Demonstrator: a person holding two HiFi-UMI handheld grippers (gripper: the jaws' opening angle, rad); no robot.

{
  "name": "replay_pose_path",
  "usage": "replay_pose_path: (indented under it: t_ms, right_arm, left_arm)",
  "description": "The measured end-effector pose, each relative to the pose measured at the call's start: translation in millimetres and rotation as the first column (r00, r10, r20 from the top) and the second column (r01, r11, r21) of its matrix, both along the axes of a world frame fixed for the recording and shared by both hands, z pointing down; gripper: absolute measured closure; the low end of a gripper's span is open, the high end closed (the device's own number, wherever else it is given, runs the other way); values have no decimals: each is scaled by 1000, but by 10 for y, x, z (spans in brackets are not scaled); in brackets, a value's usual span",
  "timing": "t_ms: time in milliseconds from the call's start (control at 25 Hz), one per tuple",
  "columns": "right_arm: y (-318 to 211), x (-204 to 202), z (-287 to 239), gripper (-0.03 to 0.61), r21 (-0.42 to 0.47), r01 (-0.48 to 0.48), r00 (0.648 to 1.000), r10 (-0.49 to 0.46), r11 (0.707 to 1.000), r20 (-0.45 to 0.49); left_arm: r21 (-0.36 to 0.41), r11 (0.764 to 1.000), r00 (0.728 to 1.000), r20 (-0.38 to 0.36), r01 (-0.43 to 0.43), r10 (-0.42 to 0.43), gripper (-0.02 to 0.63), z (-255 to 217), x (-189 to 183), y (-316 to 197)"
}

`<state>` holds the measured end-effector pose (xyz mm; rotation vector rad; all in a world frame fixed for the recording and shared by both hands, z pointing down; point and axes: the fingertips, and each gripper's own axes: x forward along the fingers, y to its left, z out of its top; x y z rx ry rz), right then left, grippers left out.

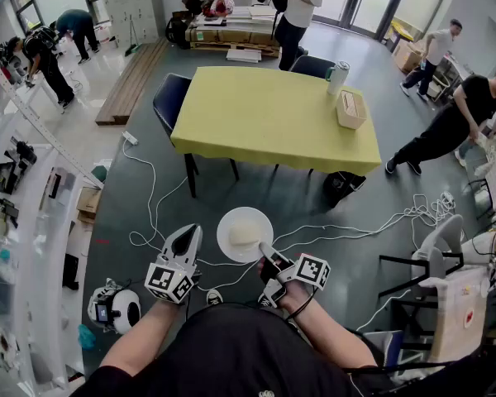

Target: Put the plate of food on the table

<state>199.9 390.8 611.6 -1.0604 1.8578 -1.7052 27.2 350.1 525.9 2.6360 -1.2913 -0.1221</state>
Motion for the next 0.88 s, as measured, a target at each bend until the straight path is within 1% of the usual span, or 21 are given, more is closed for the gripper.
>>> replay_pose_path:
  t_ms: [160, 400, 760, 880]
  right_arm:
    - [1, -14, 20, 557, 15, -3, 1000, 3, 1000, -10]
    - [-10, -36, -47, 557, 37, -18, 1000, 18, 999, 16]
    - [44, -220, 15, 557, -1, -35, 999, 35, 999, 22]
    - [33, -306, 8, 557, 7, -43, 999, 43, 999, 16]
  left_arm:
    - [-2, 1000, 1000, -1, -7, 7, 606, 1, -40, 4]
    - [-7, 1000, 1000, -3, -4, 4, 606, 30, -100, 33]
    - [-3, 1000, 1000, -9, 1, -1, 606, 37, -342, 49]
    - [-6, 1000, 1000, -14, 2, -2, 606, 55, -468, 47]
